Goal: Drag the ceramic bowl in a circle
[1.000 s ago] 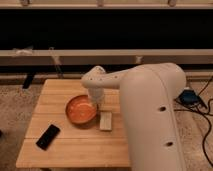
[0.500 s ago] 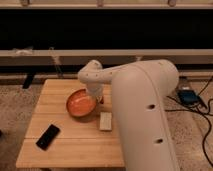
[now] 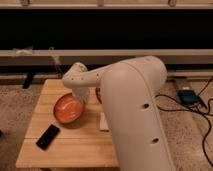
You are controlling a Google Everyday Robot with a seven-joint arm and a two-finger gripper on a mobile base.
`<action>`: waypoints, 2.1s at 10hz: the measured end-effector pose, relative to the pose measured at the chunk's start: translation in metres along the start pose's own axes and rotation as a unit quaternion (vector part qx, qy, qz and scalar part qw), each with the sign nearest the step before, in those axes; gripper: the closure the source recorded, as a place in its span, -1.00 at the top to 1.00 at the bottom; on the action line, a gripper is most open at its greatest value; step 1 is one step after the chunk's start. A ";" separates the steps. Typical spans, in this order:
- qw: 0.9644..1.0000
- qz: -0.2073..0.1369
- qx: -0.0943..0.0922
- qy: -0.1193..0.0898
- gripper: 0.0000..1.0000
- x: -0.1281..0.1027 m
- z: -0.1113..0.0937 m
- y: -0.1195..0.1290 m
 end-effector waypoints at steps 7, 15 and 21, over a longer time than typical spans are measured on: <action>0.997 0.069 0.040 0.021 -1.00 0.035 0.016 -0.095; 0.998 0.050 0.039 -0.012 -1.00 -0.020 0.004 -0.045; 1.000 -0.008 0.017 -0.004 -1.00 0.025 -0.001 -0.010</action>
